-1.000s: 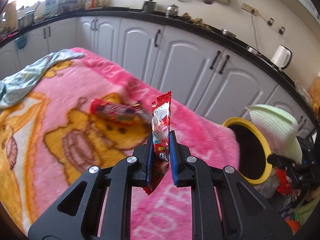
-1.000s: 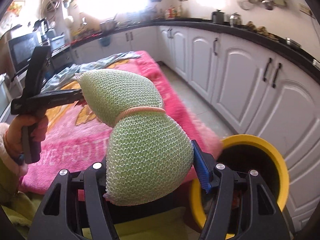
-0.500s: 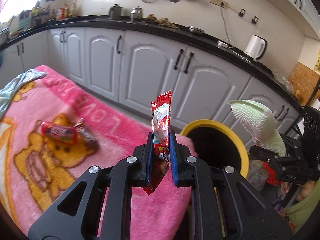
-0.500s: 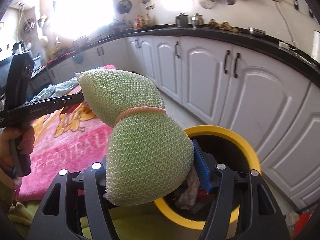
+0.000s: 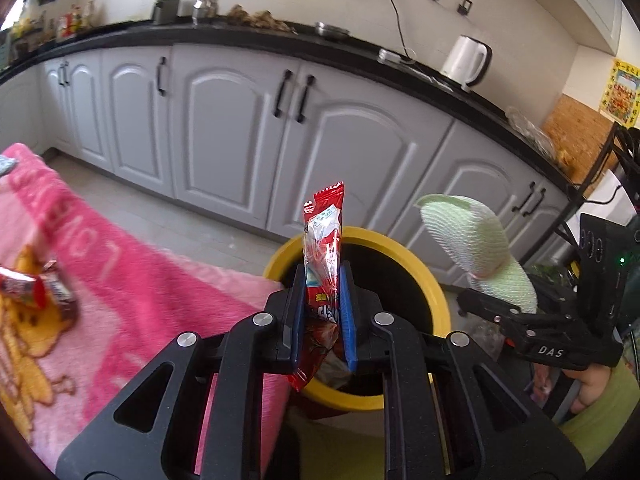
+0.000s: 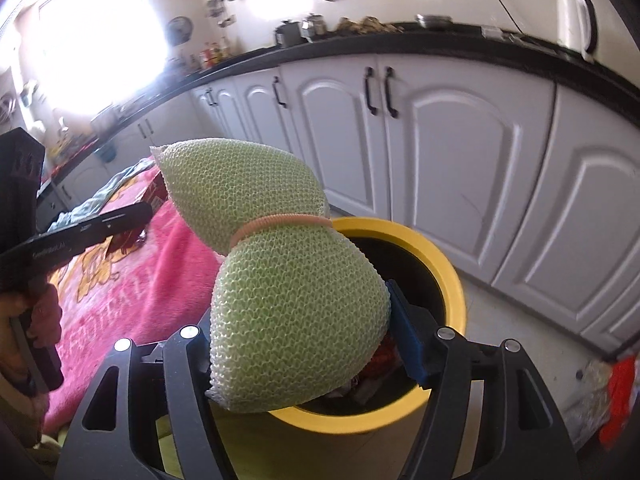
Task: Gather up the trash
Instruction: 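Open both tools to drop the wrapper and sponge into the bin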
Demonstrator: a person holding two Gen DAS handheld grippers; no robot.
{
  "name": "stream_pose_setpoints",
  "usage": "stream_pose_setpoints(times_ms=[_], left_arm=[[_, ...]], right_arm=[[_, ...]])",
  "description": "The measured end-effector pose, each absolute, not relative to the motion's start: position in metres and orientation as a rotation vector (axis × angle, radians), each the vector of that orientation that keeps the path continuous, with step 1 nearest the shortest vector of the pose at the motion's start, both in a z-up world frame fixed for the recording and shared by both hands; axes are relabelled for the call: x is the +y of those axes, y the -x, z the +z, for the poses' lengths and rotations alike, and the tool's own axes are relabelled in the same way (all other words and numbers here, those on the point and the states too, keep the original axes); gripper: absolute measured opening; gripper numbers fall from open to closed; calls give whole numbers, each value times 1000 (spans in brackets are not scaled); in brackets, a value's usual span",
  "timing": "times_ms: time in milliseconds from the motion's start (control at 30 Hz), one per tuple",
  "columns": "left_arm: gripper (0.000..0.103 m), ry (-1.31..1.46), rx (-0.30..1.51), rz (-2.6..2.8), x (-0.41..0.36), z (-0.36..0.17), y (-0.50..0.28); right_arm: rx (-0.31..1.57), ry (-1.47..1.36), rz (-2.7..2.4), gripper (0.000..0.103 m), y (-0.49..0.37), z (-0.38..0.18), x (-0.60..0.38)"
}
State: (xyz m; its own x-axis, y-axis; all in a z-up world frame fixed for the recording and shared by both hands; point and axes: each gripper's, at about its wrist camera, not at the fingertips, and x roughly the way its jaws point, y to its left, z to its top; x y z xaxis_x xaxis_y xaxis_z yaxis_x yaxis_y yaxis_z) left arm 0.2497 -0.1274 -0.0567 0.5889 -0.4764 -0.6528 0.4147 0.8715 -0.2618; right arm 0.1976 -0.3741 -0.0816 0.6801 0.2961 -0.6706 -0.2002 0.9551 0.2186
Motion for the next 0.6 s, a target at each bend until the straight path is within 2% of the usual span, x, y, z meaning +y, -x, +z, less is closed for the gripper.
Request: stream_pose_setpoints(times_ms=[133, 167, 267, 333, 500, 600], left_arm=[[12, 75, 807, -546, -148, -66, -256], [15, 71, 809, -545, -151, -67, -258], [49, 66, 813, -519, -153, -73, -263], [52, 71, 820, -501, -149, -77, -265], [63, 76, 819, -443, -131, -79, -266], [67, 90, 811, -405, -115, -77, -266]], right_arm=[[802, -186, 264, 66, -205, -95, -388], [806, -192, 260, 67, -205, -97, -389], [821, -206, 227, 80, -210, -103, -394], [821, -208, 206, 84, -210, -105, -397], [823, -213, 201, 85, -212, -106, -396], [804, -174, 224, 85, -209, -99, -380]])
